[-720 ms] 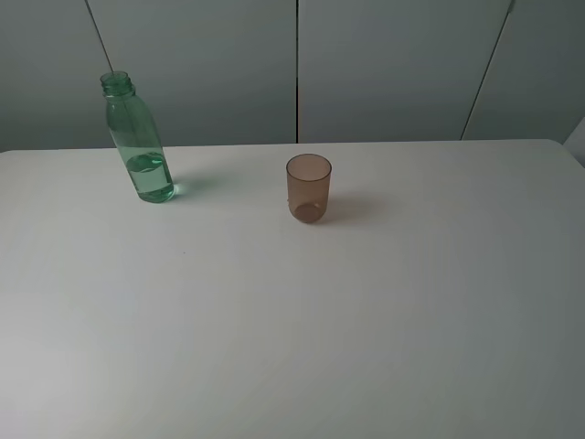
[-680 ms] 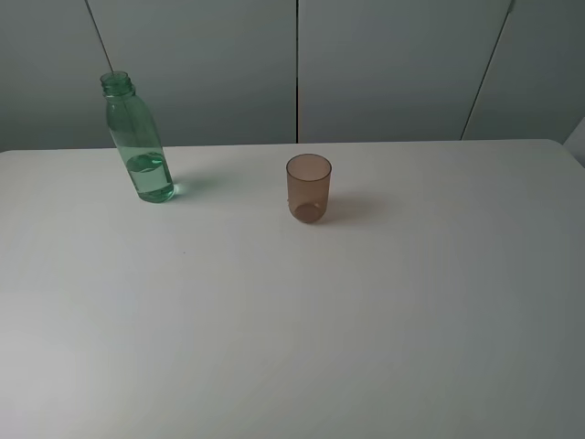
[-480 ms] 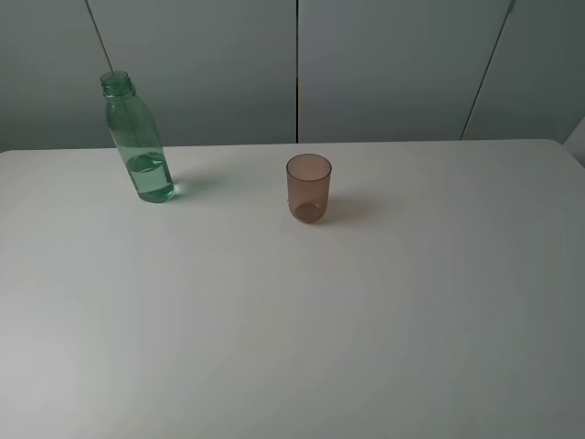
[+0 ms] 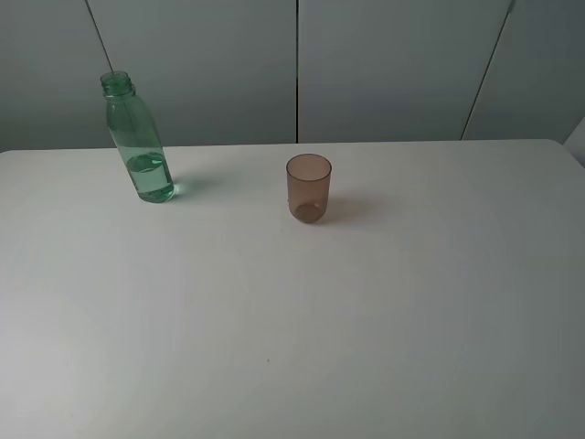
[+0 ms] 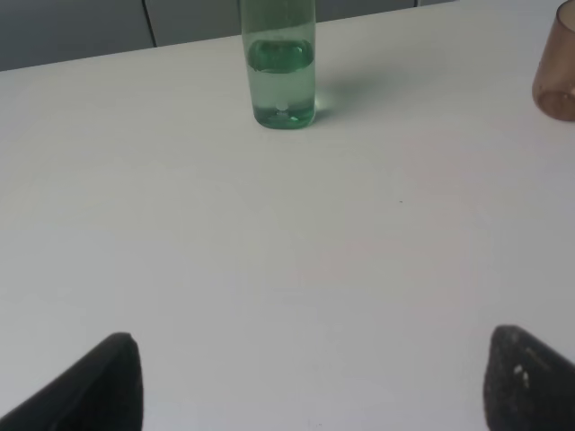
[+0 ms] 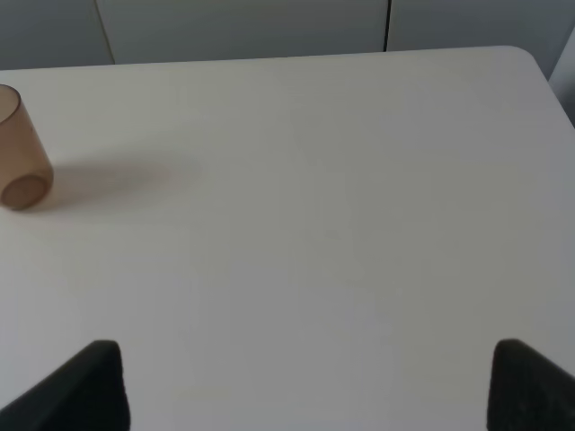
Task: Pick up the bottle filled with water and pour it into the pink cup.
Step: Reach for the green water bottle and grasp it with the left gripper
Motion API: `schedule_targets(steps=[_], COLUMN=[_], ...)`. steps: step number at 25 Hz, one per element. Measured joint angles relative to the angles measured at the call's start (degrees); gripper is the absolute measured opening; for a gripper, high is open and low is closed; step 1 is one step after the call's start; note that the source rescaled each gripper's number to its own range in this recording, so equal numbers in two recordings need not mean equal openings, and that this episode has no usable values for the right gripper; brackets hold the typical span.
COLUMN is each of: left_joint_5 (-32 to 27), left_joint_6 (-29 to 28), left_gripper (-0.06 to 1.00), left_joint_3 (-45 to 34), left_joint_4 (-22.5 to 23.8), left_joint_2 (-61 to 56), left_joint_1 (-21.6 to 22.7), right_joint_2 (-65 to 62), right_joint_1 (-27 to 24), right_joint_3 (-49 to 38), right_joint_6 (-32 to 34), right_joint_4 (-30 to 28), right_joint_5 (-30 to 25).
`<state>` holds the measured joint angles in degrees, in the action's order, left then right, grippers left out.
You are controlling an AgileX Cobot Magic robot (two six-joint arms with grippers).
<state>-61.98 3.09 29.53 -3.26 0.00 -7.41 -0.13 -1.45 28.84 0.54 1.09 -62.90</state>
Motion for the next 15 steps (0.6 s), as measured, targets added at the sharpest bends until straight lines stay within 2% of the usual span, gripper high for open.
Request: schedule_targets(steps=[6, 10, 13, 15], left_joint_5=[0.0, 1.9, 7.1, 13.3], left_joint_6=[0.0, 0.0, 0.0, 0.1], left_gripper=[0.88, 0.88, 0.88, 0.88], left_joint_3=[1.7, 7.1, 11.4, 12.9], left_joint_4=[0.5, 0.6, 0.1, -1.1], left_joint_2=[1.7, 12.4, 22.5, 29.1], left_joint_1=[0.0, 0.0, 0.0, 0.0], right_joint_2=[0.0, 0.0, 0.0, 0.0], right_joint_1=[0.0, 0.0, 0.0, 0.0], right_joint_3=[0.0, 0.0, 0.0, 0.0], right_joint_6=[0.0, 0.0, 0.0, 0.0], right_joint_4=[0.0, 0.0, 0.0, 0.0], right_joint_5=[0.0, 0.0, 0.0, 0.0])
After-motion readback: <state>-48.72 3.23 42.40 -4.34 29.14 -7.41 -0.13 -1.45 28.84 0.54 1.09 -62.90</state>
